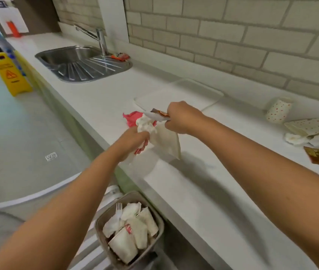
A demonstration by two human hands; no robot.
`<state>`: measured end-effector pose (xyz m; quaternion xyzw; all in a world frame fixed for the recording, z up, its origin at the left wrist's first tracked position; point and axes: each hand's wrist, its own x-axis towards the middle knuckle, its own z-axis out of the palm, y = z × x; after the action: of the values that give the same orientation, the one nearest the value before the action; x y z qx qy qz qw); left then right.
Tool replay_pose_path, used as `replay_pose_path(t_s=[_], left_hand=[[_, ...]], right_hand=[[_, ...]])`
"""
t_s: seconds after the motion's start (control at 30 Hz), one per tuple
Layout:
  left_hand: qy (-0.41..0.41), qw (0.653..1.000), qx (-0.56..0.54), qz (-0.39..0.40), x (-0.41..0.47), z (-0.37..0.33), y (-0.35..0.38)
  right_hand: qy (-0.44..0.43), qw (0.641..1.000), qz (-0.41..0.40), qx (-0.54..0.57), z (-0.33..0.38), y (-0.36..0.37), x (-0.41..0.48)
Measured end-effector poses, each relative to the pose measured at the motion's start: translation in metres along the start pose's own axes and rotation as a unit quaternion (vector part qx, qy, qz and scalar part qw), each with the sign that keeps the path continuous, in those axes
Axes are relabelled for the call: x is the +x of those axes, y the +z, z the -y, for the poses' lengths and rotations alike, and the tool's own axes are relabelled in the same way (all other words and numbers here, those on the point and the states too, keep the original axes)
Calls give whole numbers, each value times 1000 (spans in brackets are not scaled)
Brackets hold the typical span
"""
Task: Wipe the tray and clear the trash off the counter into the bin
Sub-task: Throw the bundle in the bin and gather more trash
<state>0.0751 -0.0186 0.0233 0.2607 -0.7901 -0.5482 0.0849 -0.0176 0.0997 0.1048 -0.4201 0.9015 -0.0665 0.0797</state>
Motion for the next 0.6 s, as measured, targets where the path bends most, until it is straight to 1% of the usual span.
replay_pose_path(t_s=[0.1,0.13,0.2,0.27,0.4,0.43,0.5,0.6], left_hand=[[-32,995,-56,-69,-27,33,-28],[-45,992,-76,-94,-36,46,-34],[-80,986,-82,-125,-51,76,-40],[-129,981,-75,-123,-63,109,-39],[-239,966,-51,-85,-80,182,-24],[-257,962,-46,-75,-83,197,-19],[-288,955,-37,-61,-89,216,-9],[-315,947,-23,-58,-94,235,3]], right_hand=[[-32,999,-5,19,40,17,-9],[-39,999,0,27,52,26,-11],[-44,998,26,46,71,50,-14],[-46,995,62,56,86,80,-19],[-14,988,141,59,105,143,-28],[-3,985,165,56,106,160,-30],[21,979,190,68,104,192,-32],[58,974,200,87,96,228,-33]])
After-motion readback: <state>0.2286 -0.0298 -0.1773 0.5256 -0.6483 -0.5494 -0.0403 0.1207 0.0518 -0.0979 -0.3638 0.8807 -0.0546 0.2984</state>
